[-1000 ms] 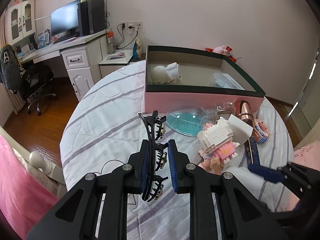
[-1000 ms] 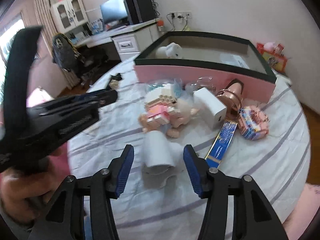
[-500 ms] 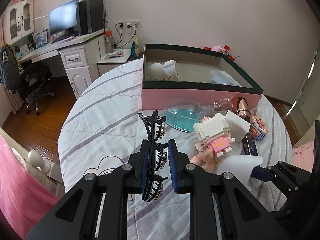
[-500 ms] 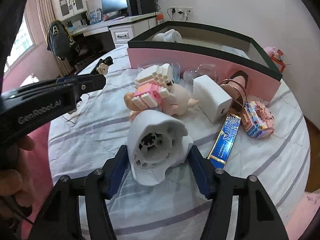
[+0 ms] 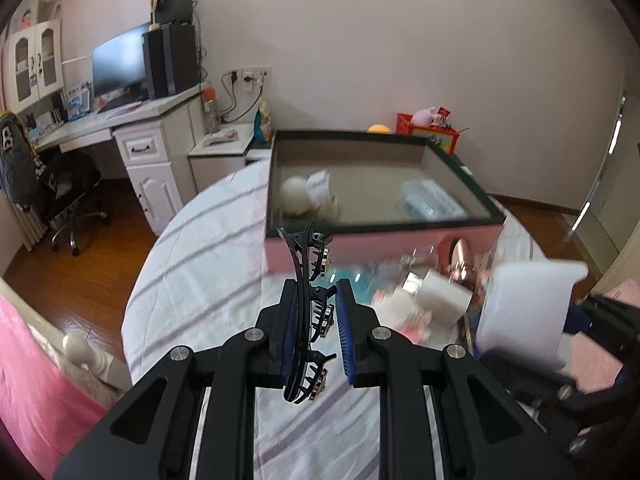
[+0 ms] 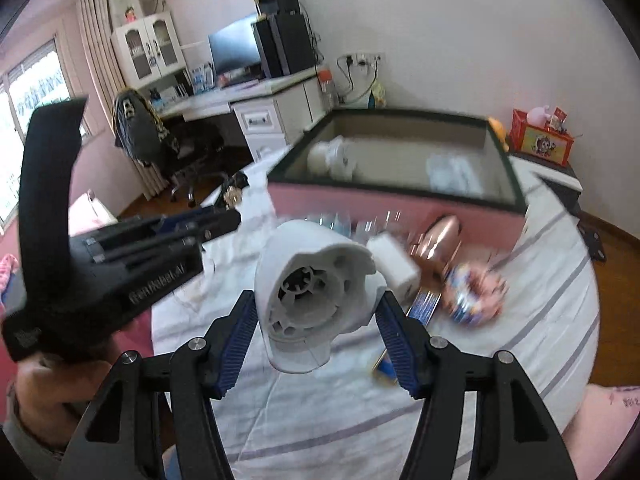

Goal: Organize rigid objects
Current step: 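Carry the hair clip and white cup into the pink box and release them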

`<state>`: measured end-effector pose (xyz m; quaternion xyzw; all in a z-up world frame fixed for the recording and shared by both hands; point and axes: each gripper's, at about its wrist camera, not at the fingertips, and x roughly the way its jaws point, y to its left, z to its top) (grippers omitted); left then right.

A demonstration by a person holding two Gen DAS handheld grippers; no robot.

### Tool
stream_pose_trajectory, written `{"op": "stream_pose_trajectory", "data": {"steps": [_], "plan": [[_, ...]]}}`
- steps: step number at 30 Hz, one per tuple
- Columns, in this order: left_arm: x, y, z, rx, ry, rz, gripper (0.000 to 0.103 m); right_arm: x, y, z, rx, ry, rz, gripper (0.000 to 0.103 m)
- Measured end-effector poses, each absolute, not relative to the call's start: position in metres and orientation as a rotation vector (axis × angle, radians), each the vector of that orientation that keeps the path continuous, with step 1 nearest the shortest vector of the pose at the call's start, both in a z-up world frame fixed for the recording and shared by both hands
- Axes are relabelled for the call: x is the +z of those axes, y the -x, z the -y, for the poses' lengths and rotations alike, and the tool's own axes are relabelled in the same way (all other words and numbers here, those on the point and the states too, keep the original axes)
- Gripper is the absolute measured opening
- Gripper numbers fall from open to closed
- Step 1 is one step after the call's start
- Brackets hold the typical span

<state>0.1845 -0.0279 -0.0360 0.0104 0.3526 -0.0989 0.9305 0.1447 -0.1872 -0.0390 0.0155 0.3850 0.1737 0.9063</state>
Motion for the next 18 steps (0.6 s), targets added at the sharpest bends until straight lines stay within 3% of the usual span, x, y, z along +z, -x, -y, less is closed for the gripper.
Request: {"op": "stream_pose_trajectory", "data": {"steps": [9, 18], "plan": [[0.005, -0.264, 0.062, -0.231, -0.058, -0.675, 0.019, 0.0, -0.233, 0.227, 0.3, -0.038, -0.731, 0.062], [-0.011, -0.38, 0.097, -0.256, -0.065, -0.781, 0.019, -0.024, -0.356, 0.254, 0.242, -0.023, -0.821, 0.062]]}}
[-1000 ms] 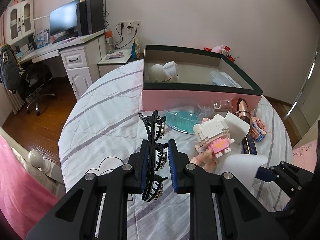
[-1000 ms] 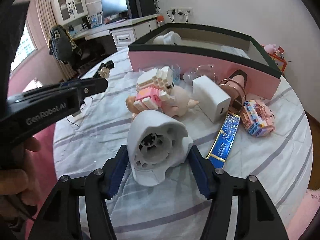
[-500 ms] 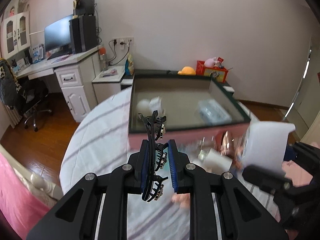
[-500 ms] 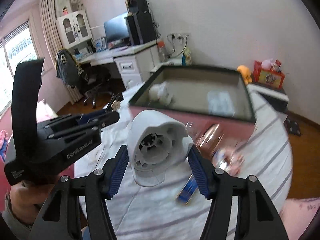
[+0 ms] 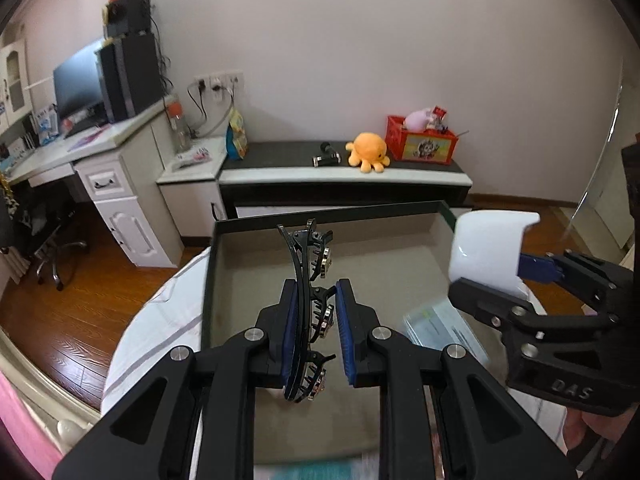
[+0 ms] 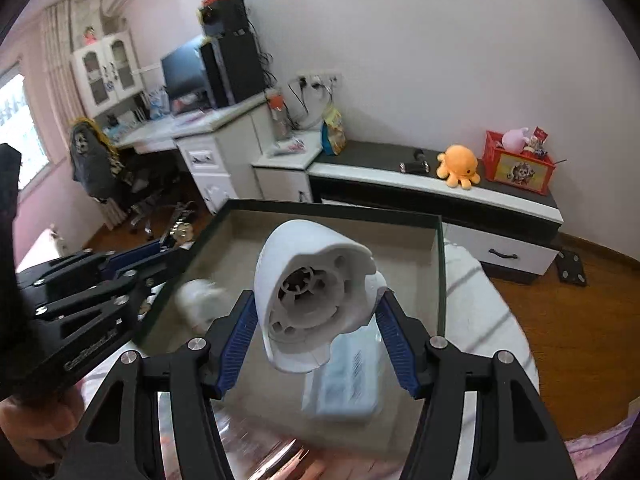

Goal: Organize rigid objects
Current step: 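Carry the hair clip and white cup into the pink box and release them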

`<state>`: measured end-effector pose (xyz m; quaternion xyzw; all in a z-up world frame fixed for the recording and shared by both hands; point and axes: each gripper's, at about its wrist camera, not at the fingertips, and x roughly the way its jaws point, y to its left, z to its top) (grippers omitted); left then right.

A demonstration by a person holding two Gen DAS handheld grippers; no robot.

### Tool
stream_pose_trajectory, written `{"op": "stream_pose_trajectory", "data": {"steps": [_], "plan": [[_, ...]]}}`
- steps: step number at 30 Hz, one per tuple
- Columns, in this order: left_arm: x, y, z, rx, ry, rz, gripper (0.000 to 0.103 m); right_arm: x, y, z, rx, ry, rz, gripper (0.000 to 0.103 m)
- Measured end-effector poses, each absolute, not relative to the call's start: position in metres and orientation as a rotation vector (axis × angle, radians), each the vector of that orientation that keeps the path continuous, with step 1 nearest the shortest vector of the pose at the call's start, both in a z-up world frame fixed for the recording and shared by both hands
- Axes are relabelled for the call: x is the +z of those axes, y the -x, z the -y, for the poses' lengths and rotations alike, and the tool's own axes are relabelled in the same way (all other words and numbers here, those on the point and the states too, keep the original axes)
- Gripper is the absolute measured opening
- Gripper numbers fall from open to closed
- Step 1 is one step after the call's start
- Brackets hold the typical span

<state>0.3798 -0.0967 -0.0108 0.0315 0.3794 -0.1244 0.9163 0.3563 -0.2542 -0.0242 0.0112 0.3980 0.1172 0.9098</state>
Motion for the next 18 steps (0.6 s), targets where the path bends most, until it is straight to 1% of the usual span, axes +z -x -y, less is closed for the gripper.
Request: {"op": "stream_pose_trajectory", "data": {"steps": [6, 12, 13, 14, 15, 16, 17, 18], "plan": [[-0.041, -0.423, 0.108, -0.255, -0.07, -0.867, 0.019, -0.055, -0.405, 0.262, 0.226, -0.034, -0.919, 0.062], [-0.063, -0.442, 0.121, -0.26, -0.096, -0.924, 0.02, -0.076, -0.424, 0.257, 0.204, -0.011, -1.002, 0.063], [-0.064, -0.443, 0.122, -0.26, -0.098, -0.928, 0.023, -0.077, -0.425, 0.258, 0.201, -0.016, -1.009, 0.063], [-0.066, -0.443, 0.122, -0.261, -0.095, -0.933, 0.028, -0.077, -0.425, 0.259, 0.195, -0.019, -1.008, 0.063], [-0.066, -0.444, 0.121, -0.256, -0.091, -0.937, 0.03, -0.076, -0.425, 0.26, 0.189, -0.015, -1.003, 0.064], [-0.065, -0.444, 0.119, -0.247, -0.083, -0.941, 0.035, -0.075, -0.424, 0.26, 0.181, -0.006, -1.0, 0.065], [-0.064, -0.444, 0.116, -0.241, -0.076, -0.936, 0.039, -0.074, -0.423, 0.262, 0.169, -0.006, -0.998, 0.071], [-0.062, -0.444, 0.113, -0.239, -0.073, -0.93, 0.044, -0.073, -0.421, 0.265, 0.156, -0.014, -0.996, 0.082]]}}
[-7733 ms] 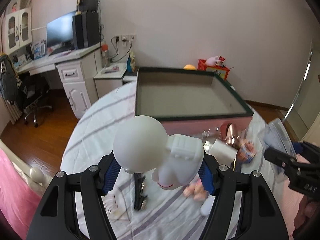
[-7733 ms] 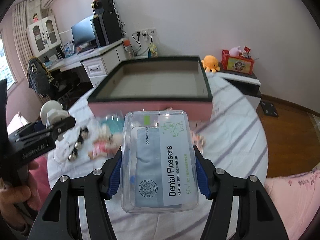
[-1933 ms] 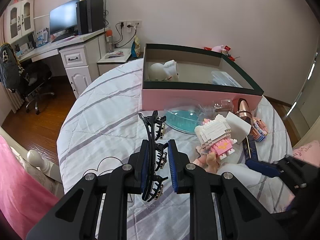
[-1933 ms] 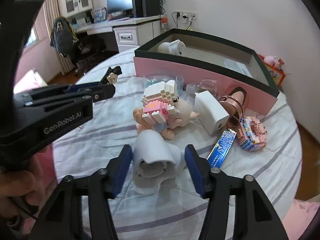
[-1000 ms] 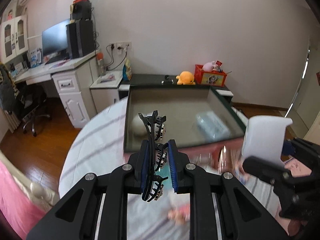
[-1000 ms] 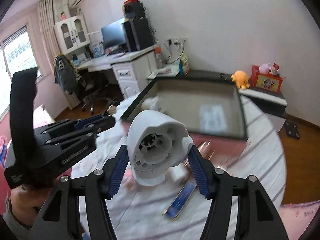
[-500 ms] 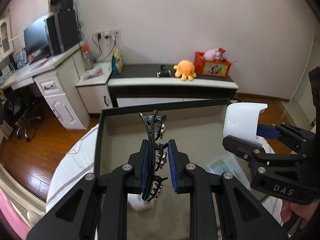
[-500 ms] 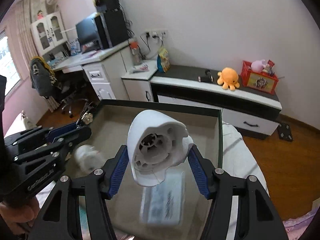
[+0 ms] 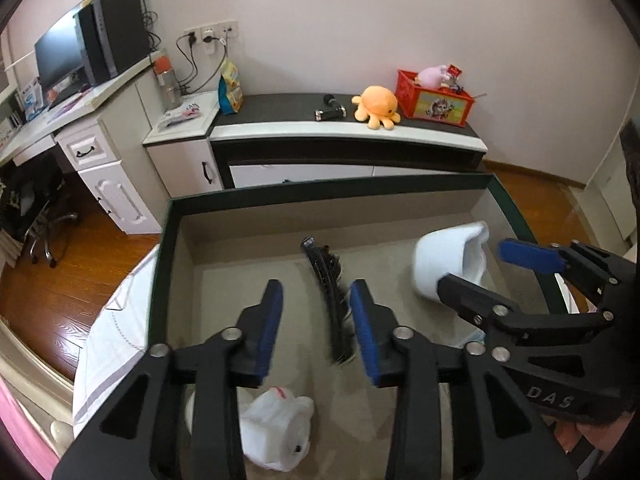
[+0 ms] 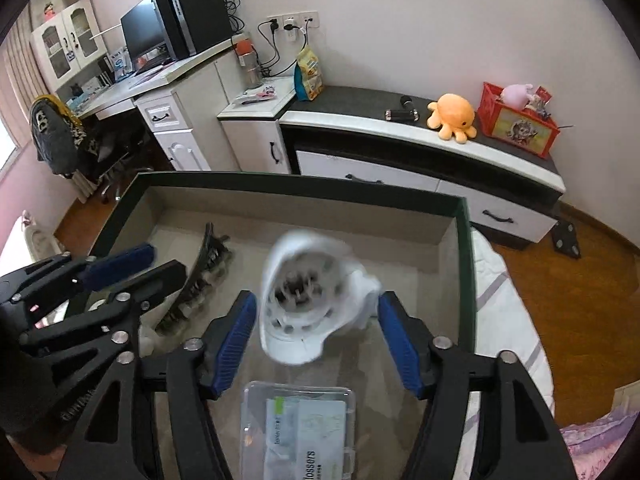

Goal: Organize rigid objects
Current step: 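Carry the hair clip and white cup into the pink box and release them, then withdraw both tools from the box toward the table items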

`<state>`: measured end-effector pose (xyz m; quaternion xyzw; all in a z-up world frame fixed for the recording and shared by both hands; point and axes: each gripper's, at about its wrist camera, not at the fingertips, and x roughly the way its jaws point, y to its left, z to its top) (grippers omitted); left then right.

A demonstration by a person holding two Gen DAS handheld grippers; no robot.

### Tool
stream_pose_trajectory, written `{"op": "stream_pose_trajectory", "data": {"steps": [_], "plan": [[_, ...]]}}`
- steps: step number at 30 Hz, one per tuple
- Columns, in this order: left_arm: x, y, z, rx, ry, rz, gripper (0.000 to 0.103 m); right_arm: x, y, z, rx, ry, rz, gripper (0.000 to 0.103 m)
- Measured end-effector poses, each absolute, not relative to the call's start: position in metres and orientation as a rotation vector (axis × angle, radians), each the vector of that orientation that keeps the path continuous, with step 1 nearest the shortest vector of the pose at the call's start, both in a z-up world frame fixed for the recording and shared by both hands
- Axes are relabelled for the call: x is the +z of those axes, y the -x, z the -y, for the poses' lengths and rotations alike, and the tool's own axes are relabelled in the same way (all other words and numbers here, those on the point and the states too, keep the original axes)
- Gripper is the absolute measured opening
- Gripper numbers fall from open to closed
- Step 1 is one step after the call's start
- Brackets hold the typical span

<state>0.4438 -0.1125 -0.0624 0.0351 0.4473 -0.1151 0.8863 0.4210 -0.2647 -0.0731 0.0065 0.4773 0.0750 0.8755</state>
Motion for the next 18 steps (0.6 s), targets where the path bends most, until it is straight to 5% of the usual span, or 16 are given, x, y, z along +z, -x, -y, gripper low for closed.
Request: {"op": "stream_pose_trajectory", "data": {"steps": [2, 5, 7, 18], "plan": [[-0.056, -0.437, 0.105, -0.204, -0.079, -0.904, 0.074, -0.07, -0.42, 0.271, 0.161, -0.04, -0.991, 0.085], [-0.042, -0.423, 0.094, -0.175, -0.073, -0.849, 0.09, -0.063, -0.411, 0.278, 0.145, -0.064, -0.98, 0.102], [-0.031, -0.409, 0.086, -0.182, -0.053, -0.819, 0.1, -0.056, -0.401, 0.279, 0.149, -0.088, -0.962, 0.103], [0.024, -0.305, 0.065, -0.158, -0.079, -0.66, 0.103, -0.002, -0.298, 0.268, 0.173, -0.188, -0.782, 0.103]]}}
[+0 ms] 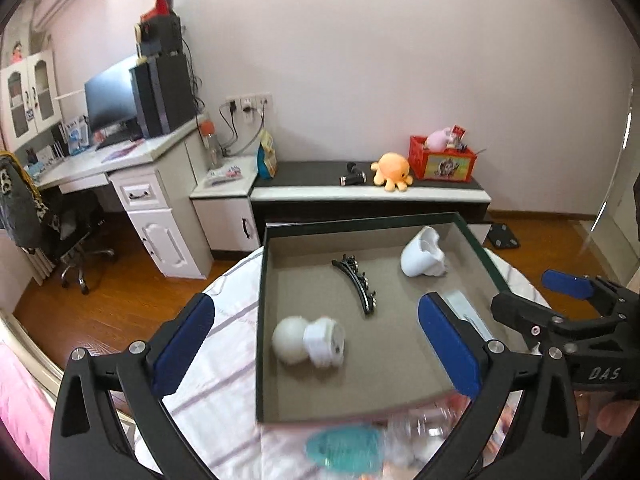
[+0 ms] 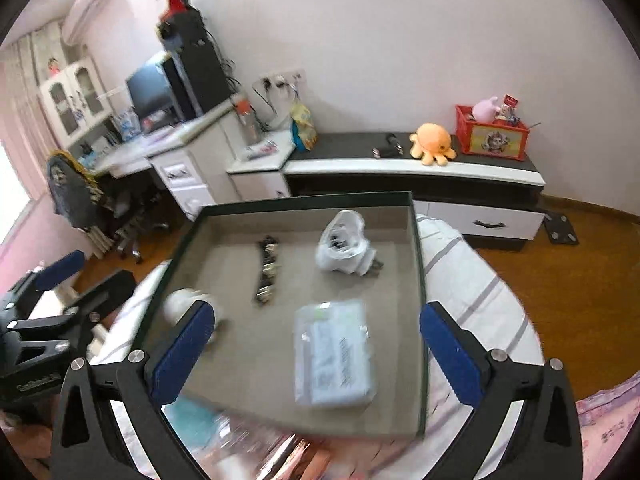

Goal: Organize rigid objects
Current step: 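Withdraw both tools from the box toward the table items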

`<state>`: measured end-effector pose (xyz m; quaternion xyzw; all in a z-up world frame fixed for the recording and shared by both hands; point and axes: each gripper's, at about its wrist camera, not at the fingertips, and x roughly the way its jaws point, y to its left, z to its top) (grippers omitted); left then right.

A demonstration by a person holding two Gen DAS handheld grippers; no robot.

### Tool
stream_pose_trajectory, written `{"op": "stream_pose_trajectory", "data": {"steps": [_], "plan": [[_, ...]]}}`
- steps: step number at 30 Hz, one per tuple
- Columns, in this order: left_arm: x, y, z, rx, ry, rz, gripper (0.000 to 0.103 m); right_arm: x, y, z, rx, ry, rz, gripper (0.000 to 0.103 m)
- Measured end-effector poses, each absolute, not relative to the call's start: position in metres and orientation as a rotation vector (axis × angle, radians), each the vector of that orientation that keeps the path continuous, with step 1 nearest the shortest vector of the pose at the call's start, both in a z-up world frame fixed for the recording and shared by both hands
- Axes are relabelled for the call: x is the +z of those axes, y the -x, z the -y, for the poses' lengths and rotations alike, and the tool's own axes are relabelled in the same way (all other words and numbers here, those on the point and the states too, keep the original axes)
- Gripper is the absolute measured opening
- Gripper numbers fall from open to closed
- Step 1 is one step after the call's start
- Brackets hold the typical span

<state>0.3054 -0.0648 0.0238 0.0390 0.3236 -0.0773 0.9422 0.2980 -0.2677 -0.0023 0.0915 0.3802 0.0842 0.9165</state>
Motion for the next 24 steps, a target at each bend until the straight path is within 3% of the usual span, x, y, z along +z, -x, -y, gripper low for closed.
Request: {"op": "stream_pose_trajectory", "data": {"steps": [16, 24], "plan": [[0.027, -0.152, 0.029, -0.095, 0.024, -0.577, 0.103, 0.028, -0.137, 0.25, 0.117, -0.215, -0.6, 0.103], [0.016, -0.103, 0.021, -0.051, 0.042, -0.586, 0.103, 0.013, -0.09, 0.249, 0.108, -0.232, -0.613, 0.103]]}}
